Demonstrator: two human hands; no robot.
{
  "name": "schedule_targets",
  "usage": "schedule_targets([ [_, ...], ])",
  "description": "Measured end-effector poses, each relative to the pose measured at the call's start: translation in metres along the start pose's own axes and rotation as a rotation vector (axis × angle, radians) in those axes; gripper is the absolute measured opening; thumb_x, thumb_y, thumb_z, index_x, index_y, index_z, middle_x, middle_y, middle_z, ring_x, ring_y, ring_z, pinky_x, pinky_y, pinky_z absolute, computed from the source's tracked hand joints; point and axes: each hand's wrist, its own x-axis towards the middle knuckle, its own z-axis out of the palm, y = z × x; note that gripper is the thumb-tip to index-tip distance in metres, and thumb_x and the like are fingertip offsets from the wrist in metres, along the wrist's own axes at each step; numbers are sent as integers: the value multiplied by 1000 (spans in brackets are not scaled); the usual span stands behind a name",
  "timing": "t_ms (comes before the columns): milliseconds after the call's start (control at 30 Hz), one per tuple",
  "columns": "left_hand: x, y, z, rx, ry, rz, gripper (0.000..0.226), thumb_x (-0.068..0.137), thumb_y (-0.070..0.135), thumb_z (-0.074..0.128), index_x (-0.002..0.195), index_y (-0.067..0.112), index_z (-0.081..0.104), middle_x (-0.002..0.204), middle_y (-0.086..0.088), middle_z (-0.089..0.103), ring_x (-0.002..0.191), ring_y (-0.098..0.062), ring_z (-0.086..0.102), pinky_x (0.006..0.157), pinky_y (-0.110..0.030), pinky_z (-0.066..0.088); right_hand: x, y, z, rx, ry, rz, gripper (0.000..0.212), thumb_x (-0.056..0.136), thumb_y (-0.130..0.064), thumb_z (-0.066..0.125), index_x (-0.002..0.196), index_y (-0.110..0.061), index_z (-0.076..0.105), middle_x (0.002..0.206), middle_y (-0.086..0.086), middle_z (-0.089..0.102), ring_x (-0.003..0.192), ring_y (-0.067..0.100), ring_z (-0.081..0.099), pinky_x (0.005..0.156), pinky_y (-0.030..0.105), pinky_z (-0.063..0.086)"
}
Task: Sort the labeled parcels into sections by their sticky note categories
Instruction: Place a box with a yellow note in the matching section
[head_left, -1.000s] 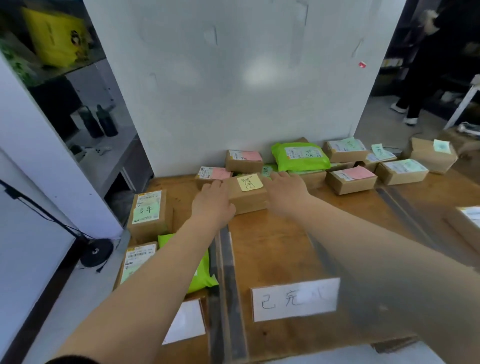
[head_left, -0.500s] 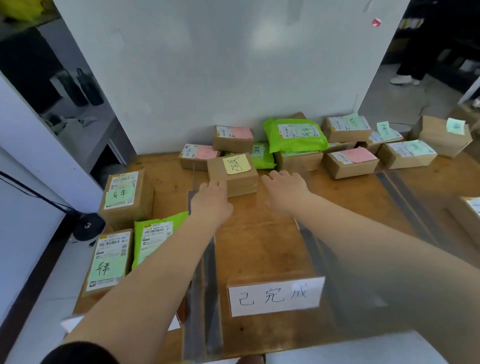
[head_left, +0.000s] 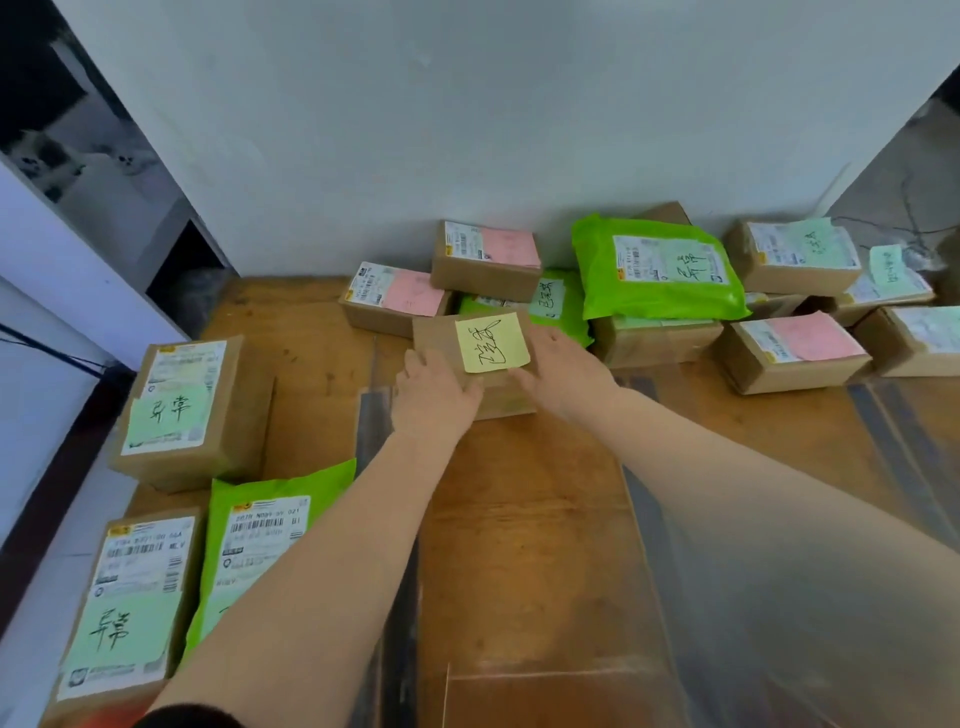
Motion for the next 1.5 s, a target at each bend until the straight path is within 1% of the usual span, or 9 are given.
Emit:
schedule_targets([
  [167, 19, -7, 8, -208, -39, -121, 84, 85, 43, 59, 146, 10, 12, 137, -18, 40, 121, -35, 47, 97, -47, 45, 39, 5, 2, 157, -28, 82, 71, 95, -38, 48, 149, -8, 14, 153, 13, 23, 137, 30, 33, 108, 39, 32],
  [267, 24, -15, 11, -387, -51, -171, 89, 79, 43, 68, 145, 13, 17, 139, -13, 42, 122, -30, 48, 98, -46, 46, 58, 6, 1, 198, -92, 60, 79, 92, -39, 55, 151, -11, 10, 157, 10, 16, 143, 28, 22, 113, 36, 24],
  [467, 7, -17, 17, -668, -18, -348, 86, 78, 37, 73, 141, 7, 23, 138, -11, 45, 122, -25, 48, 88, -28, 43, 67, 12, 7, 428, -96, 118, 73, 81, -33, 71, 139, -11, 34, 135, 9, 49, 121, 24, 49, 97, 33, 41],
  [600, -12, -17, 26, -871, -7, -560, 98, 76, 41, 73, 146, 8, 13, 143, -14, 38, 125, -30, 46, 102, -40, 43, 47, 22, 13, 520, -90, 213, 69, 78, -38, 73, 130, -9, 38, 128, 9, 52, 112, 24, 53, 89, 34, 46],
  [733, -41, -3, 32, -1185, -136, -613, 80, 81, 29, 71, 144, 15, 24, 139, -7, 43, 119, -25, 50, 96, -41, 47, 5, 27, 18, 558, -75, 269, 66, 78, -36, 73, 126, -6, 39, 125, 10, 55, 108, 25, 54, 77, 31, 41],
  [900, -86, 11, 32, -1065, -142, -406, 70, 78, 21, 73, 137, 28, 37, 135, 5, 51, 120, -18, 51, 99, -42, 45, -53, 27, 21, 524, -73, 207, 66, 78, -34, 74, 131, -9, 43, 129, 7, 56, 115, 23, 53, 78, 26, 40],
  [1067, -126, 13, 19, -1021, -118, -317, 68, 80, 14, 72, 139, 20, 40, 138, 1, 51, 122, -21, 52, 101, -47, 45, -104, 25, 7, 602, -35, 226, 62, 77, -35, 75, 125, -10, 44, 126, 8, 57, 110, 23, 56, 78, 30, 45],
  [1300, -180, 9, 5, -993, -88, -288, 76, 80, 2, 68, 145, 17, 32, 140, 0, 49, 122, -21, 52, 98, -41, 48, -165, 17, 7, 579, -30, 198, 57, 79, -36, 72, 119, -9, 42, 124, 8, 57, 107, 23, 56, 71, 28, 40],
  [1500, -212, 1, 3, -955, -32, -255, 70, 80, -3, 65, 143, 13, 37, 136, -5, 52, 114, -18, 52, 102, -41, 44, -192, 5, 23, 582, -63, 182, 67, 80, -33, 73, 131, -8, 38, 130, 9, 56, 115, 26, 55, 80, 29, 41],
])
